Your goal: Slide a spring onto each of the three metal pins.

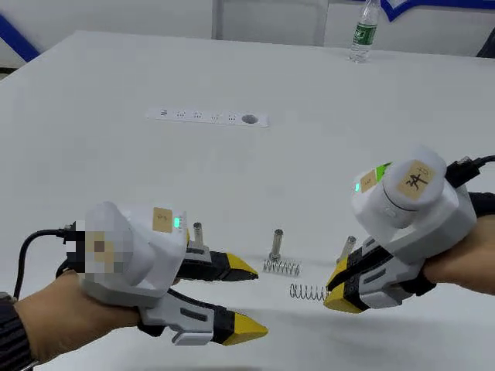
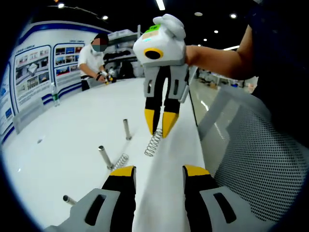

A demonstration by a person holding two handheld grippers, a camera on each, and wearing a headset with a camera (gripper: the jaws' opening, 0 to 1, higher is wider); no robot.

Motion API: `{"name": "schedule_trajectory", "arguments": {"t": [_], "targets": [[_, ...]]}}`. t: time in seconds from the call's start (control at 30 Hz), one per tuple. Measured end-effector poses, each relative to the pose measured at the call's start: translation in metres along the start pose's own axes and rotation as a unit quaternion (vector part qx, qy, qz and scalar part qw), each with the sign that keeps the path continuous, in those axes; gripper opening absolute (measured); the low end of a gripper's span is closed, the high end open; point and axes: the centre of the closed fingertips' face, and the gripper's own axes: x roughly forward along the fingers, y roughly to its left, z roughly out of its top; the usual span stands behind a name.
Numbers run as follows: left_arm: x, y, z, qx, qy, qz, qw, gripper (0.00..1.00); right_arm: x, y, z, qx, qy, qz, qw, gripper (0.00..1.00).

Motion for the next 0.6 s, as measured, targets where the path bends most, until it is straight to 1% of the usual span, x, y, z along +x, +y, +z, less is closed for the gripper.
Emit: {"name": "schedule_trajectory", "arguments": {"t": [0.17,0.3,0.4,0.5,0.6], "targets": [[0.01,0.004,0.001,0.018,0.011,0.003,0.9998,0.33,0.0,0.003,0.005,-0.009,0.004,0.006,0.9999,0.12],[0.016,0.005,0.003,0.027,0.013,0.003,0.9996,0.28,0.0,0.004,0.008,-0.015,0.007,0.008,0.9998,0.12],[0.021,0.002,0.005,0.03,0.011,0.0,0.9995,0.26,0.0,0.006,0.01,-0.018,0.01,0.012,0.9997,0.12],[0.024,0.001,0.003,0.038,0.014,0.004,0.9992,0.24,0.001,0.008,0.009,-0.019,0.014,0.016,0.9996,0.12],[0.025,-0.001,0.002,0.04,0.013,0.004,0.9991,0.19,0.003,0.011,0.01,-0.02,0.015,0.019,0.9995,0.12]]}}
